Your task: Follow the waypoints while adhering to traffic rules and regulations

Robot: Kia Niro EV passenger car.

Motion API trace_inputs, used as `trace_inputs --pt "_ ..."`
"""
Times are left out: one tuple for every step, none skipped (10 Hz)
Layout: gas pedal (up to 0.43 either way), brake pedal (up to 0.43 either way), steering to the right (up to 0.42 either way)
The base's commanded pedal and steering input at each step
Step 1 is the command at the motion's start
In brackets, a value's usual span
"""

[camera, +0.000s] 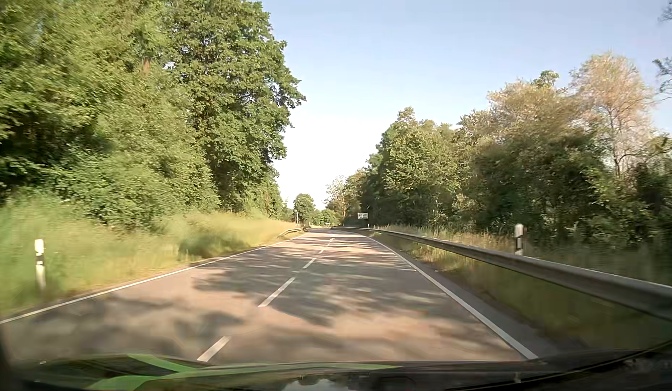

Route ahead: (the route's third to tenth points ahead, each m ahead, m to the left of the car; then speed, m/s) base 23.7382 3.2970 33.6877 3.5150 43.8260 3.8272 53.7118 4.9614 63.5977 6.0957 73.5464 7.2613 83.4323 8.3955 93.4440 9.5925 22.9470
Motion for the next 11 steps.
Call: trace_inputs --pt "0.248 0.000 -0.004" --pt "0.248 0.000 -0.005" --pt "0.260 0.000 -0.006" --pt "0.260 0.000 -0.009" --pt "0.260 0.000 -0.011" --pt "0.260 0.000 -0.012" --pt "0.260 0.000 -0.011" --pt "0.260 0.000 -0.011" --pt "0.260 0.000 -0.011" --pt "0.260 0.000 -0.012" --pt "0.268 0.000 -0.012"
